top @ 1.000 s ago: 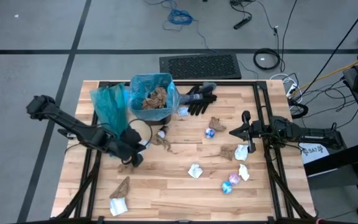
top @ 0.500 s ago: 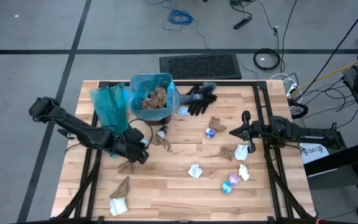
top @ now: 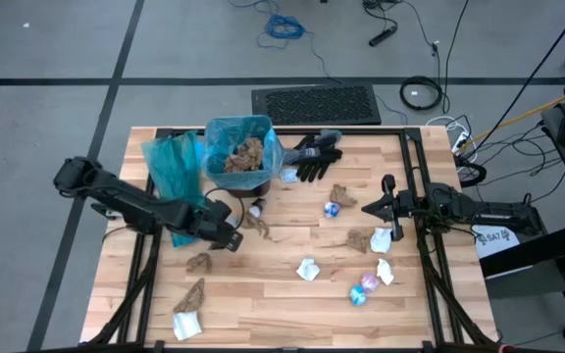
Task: Place trash/remove bag and relplace
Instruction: Put the white napkin into the trash bin
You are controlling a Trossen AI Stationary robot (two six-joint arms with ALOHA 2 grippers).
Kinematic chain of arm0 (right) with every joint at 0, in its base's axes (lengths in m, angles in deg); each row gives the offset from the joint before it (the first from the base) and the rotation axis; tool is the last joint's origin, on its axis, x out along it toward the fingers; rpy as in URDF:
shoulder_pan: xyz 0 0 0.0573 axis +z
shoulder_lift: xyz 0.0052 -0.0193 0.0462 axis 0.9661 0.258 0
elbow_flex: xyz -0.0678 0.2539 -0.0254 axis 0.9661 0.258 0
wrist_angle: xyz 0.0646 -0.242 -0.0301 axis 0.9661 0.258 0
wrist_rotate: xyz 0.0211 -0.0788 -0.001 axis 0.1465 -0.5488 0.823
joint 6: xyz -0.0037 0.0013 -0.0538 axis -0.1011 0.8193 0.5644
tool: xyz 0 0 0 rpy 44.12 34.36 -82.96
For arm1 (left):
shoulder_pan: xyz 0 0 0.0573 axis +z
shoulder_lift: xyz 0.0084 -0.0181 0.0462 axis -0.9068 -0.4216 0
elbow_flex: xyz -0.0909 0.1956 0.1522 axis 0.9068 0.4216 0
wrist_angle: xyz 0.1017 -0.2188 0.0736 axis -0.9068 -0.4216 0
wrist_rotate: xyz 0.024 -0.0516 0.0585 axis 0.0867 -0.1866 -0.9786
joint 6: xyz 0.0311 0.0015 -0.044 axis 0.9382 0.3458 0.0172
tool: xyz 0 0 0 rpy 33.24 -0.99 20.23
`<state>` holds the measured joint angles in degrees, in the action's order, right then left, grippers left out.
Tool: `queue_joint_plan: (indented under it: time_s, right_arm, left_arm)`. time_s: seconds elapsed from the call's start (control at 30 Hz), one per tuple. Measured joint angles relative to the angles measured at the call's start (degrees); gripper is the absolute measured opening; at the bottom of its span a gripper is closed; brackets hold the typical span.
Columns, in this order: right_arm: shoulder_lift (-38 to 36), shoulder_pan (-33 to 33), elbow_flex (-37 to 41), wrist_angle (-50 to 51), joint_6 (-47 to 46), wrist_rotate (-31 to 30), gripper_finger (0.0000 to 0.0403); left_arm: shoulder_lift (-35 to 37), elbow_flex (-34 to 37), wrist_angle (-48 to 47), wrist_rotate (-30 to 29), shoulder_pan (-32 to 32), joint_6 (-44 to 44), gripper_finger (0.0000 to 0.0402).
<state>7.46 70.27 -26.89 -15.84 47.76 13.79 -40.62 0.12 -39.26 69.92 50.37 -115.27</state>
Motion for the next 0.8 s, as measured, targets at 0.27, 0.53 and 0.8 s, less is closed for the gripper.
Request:
queue_joint_plan:
  time_s: [0.27,0.53,0.8]
  right_arm:
    - [0.00,0.00,0.00,0.00,-0.02,0.00,0.0000]
    - [0.00,-0.02,0.00,0.00,-0.02,0.00,0.0000]
    - [0.00,-0.01,0.00,0.00,-0.02,0.00,0.0000]
  left_arm:
    - [-4.49,-0.03,0.07,0.24,2.86,-1.57,0.0134]
    - [-8.41,-0.17,3.51,5.30,2.73,-3.51,0.0134]
    - [-7.79,-7.78,-3.00,-1.77,-1.27,-4.43,0.0134]
